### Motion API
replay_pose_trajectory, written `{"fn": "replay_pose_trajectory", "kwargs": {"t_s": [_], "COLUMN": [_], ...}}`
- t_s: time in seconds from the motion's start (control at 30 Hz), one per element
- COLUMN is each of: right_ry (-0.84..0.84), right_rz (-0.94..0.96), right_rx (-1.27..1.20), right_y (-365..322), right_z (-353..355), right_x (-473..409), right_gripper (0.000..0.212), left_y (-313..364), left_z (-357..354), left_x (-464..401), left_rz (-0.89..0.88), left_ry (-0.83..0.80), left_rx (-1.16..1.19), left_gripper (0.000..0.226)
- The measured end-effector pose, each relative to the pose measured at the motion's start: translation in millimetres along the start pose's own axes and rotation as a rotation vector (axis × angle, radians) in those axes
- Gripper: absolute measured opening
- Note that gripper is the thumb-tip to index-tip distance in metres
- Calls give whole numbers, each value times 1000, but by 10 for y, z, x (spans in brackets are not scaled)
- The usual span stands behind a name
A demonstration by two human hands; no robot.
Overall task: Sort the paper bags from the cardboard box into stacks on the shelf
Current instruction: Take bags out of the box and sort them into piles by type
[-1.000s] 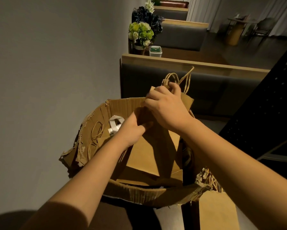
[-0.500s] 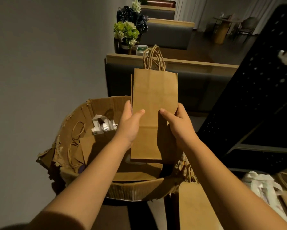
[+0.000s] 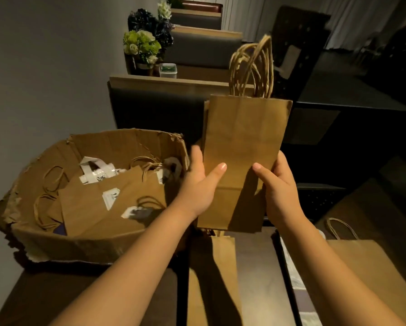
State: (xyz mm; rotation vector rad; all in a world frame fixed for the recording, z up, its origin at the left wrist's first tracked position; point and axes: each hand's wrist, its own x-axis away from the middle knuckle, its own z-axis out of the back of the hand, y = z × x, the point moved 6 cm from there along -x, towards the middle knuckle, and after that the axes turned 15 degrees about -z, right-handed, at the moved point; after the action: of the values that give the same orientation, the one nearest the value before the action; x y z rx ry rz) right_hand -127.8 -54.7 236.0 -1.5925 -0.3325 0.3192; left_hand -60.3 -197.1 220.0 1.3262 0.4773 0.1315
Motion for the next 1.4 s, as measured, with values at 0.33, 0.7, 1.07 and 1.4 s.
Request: {"fn": "replay_pose_trajectory", "kwargs": {"t_s": [0.33,0.7,1.07,1.4], "right_ry": [46,118,8,18], "right_rz": [-284,-465,-488,-611], "right_rx": [232,484,500,568], "right_y": [1091,1857,1944,1989], "right_z": [1294,1805,1788,1920], "right_x": [359,591,604,476], "right_gripper": [29,29,39,25], "left_y": [-694,-1279,-1319,-1385], "left_z": [-1072,-1598,-1739,-1714], "left_x": [426,808,921,781], "left_rz": [73,215,273,403], "left_ry": [-184,-303,-355,-443], "left_rx": [-310,-539,-710,-563], "left_gripper": [20,30,27,20]}}
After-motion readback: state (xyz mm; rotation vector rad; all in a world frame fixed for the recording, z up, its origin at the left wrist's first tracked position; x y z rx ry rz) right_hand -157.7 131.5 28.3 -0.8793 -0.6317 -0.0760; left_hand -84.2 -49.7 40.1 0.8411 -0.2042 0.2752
